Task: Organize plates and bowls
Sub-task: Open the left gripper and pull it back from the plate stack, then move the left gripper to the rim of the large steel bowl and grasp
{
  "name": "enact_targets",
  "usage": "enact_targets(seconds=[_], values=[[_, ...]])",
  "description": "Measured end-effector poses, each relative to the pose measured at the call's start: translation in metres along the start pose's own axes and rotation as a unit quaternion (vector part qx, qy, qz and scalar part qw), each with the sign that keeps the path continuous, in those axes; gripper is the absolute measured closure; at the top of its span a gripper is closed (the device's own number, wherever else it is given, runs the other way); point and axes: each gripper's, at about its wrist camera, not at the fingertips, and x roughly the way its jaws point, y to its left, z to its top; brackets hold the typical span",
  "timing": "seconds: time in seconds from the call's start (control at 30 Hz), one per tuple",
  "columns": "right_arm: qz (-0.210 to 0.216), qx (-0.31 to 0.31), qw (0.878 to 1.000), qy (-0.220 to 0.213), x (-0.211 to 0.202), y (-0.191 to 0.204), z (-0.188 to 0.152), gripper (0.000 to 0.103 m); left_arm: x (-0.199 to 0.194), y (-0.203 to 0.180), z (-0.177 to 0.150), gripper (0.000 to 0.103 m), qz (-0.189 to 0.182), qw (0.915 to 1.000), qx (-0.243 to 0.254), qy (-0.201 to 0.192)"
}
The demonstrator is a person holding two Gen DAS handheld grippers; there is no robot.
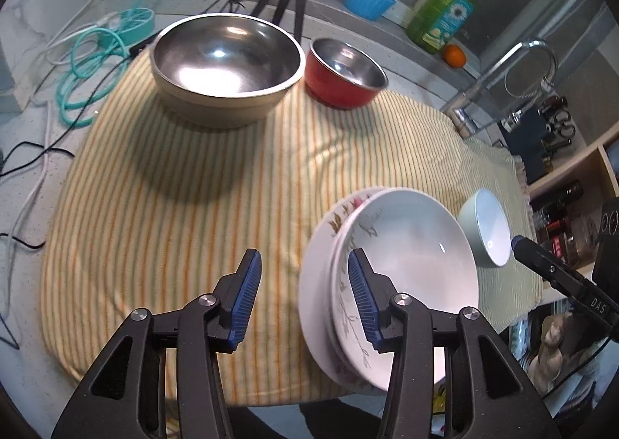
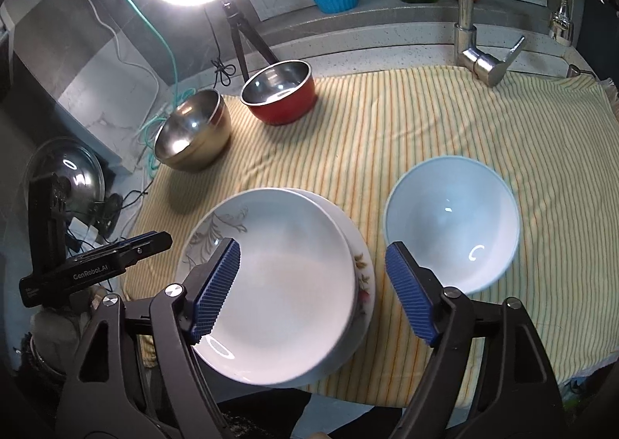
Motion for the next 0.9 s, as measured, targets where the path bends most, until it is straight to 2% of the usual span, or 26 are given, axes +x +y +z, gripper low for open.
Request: enact_targets(seconds=[0.2, 0.37, 0.53, 0.77, 0.9], values=[[0.005, -0.024, 1.000, -0.006, 0.004, 0.025, 0.015, 0.023, -0.016, 0.025, 0.022, 0.056, 0.003, 0.9994, -0.017, -0.029], [0.026, -0.022, 0.999, -0.009, 0.013, 0.044, 0.030, 0.023, -0.028, 0.047, 0.041, 0.056, 0.007, 0.9984, -0.024, -0.051], [0.050, -0.007, 0.999, -0.020, 0.025, 0.063, 0.048, 0.023, -0.034, 0.068, 0.058, 0.056, 0.014, 0.9977, -0.020, -0.064], [0.076, -0.010, 0.997, -0.011, 0.054, 0.095, 0.073, 0.023, -0.036, 0.091, 0.081, 0.056, 0.014, 0.9969, -0.022, -0.075], [0.084, -0.008, 0.996, 0.008, 0.078, 0.108, 0.085, 0.033, -0.031, 0.103, 0.095, 0.056, 0.005, 0.9964, -0.029, -0.079]])
